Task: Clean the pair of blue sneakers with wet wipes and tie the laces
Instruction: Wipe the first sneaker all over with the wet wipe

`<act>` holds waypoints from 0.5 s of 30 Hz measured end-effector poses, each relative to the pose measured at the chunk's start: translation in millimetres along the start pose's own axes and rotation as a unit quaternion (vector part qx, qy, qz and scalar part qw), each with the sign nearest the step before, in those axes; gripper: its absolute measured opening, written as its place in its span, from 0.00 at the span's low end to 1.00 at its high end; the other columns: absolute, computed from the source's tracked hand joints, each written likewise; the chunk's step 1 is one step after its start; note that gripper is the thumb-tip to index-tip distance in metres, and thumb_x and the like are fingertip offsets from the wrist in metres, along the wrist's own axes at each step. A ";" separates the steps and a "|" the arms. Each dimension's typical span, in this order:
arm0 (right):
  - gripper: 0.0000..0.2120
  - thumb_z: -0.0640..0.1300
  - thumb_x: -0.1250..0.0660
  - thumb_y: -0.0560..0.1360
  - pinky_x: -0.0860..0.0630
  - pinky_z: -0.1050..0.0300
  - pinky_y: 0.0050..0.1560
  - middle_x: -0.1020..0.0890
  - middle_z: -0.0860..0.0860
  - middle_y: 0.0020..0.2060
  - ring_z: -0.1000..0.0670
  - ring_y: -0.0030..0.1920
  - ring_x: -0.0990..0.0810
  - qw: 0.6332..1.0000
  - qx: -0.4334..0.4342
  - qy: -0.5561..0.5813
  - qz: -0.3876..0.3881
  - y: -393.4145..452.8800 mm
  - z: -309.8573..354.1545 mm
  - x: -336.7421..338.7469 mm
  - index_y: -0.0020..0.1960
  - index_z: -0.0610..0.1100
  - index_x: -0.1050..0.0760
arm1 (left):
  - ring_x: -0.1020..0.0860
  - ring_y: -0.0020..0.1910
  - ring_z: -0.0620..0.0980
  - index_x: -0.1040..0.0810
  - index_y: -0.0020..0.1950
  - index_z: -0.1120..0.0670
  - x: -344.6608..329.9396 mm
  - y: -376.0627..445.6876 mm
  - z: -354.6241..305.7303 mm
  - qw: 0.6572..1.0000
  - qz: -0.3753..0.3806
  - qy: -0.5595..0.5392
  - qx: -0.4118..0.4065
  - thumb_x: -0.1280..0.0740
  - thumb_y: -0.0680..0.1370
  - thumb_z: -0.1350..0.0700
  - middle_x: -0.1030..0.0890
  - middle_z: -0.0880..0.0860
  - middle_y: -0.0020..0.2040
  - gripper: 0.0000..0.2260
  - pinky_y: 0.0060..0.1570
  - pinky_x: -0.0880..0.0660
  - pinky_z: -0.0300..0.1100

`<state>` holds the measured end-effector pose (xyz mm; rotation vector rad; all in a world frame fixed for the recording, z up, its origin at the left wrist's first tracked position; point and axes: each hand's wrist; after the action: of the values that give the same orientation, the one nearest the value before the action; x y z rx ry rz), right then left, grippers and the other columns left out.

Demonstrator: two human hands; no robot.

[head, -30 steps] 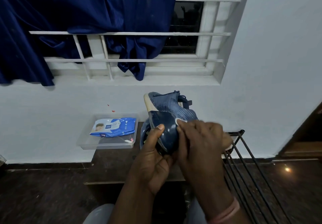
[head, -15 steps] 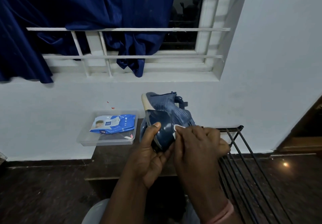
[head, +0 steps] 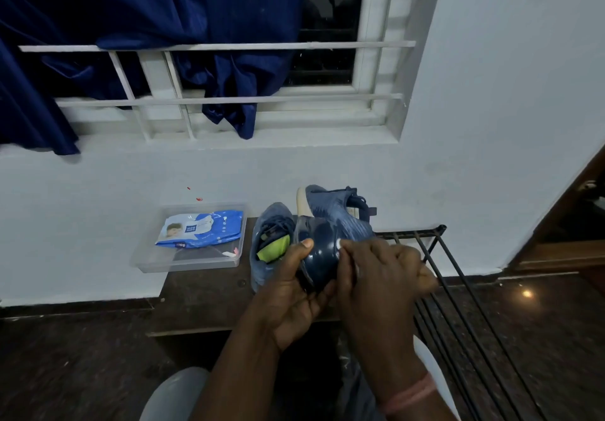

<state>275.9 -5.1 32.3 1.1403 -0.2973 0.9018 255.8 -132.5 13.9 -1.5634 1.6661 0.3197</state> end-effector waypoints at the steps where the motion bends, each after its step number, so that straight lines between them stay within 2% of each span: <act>1: 0.05 0.48 0.34 0.78 0.31 0.44 0.47 0.20 0.55 0.46 0.49 0.50 0.33 1.000 0.006 0.005 0.001 1.8 -4.5 -5.9 0.49 0.52 0.19 | 0.19 0.61 0.55 0.23 0.70 0.56 4.0 4.5 3.0 1.000 0.003 0.001 0.004 0.28 0.77 0.48 0.19 0.60 0.65 0.24 0.47 0.17 0.45; 4: 0.08 0.48 0.36 0.79 0.29 0.44 0.47 0.20 0.55 0.47 0.47 0.50 0.30 1.000 0.016 0.011 0.022 -5.6 -28.2 -30.8 0.53 0.52 0.19 | 0.20 0.65 0.57 0.24 0.72 0.56 18.4 24.3 16.9 1.000 -0.001 0.001 0.021 0.27 0.77 0.47 0.21 0.60 0.68 0.26 0.56 0.18 0.47; 8: 0.09 0.48 0.37 0.79 0.29 0.44 0.48 0.20 0.53 0.49 0.45 0.50 0.28 0.999 -0.014 0.013 0.045 -28.0 -44.2 -61.3 0.55 0.52 0.20 | 0.21 0.66 0.58 0.25 0.73 0.57 41.0 47.0 32.7 0.999 -0.004 0.004 0.038 0.28 0.76 0.48 0.22 0.61 0.69 0.27 0.64 0.24 0.51; 11: 0.08 0.49 0.36 0.78 0.28 0.42 0.47 0.20 0.55 0.48 0.46 0.50 0.30 0.997 -0.034 0.007 0.068 -27.9 -45.7 -71.6 0.54 0.53 0.20 | 0.26 0.72 0.60 0.26 0.74 0.57 55.2 58.7 41.5 0.999 0.015 0.000 0.050 0.28 0.77 0.48 0.24 0.61 0.72 0.27 0.76 0.36 0.58; 13: 0.07 0.50 0.35 0.78 0.28 0.41 0.48 0.19 0.55 0.47 0.46 0.51 0.30 0.996 -0.042 -0.019 0.073 -18.3 -47.0 -73.0 0.52 0.54 0.19 | 0.27 0.73 0.60 0.28 0.75 0.56 58.3 66.1 40.5 0.999 0.020 0.008 0.048 0.29 0.79 0.49 0.25 0.61 0.73 0.27 0.77 0.38 0.58; 15: 0.08 0.51 0.37 0.78 0.29 0.40 0.49 0.19 0.55 0.46 0.46 0.50 0.30 0.996 -0.038 -0.042 0.071 -6.0 -49.4 -78.0 0.51 0.54 0.19 | 0.27 0.72 0.60 0.29 0.76 0.56 59.0 74.3 35.6 0.998 0.030 0.024 0.044 0.30 0.80 0.48 0.25 0.61 0.72 0.26 0.74 0.34 0.57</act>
<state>220.4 1.2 -41.4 1.0995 -0.4833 0.9610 206.5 -135.9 -74.6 -1.4686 1.7419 0.2373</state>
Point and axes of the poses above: each hand's wrist, its own y-axis towards the middle knuckle, its own x-axis out of the back of the hand, z = x × y
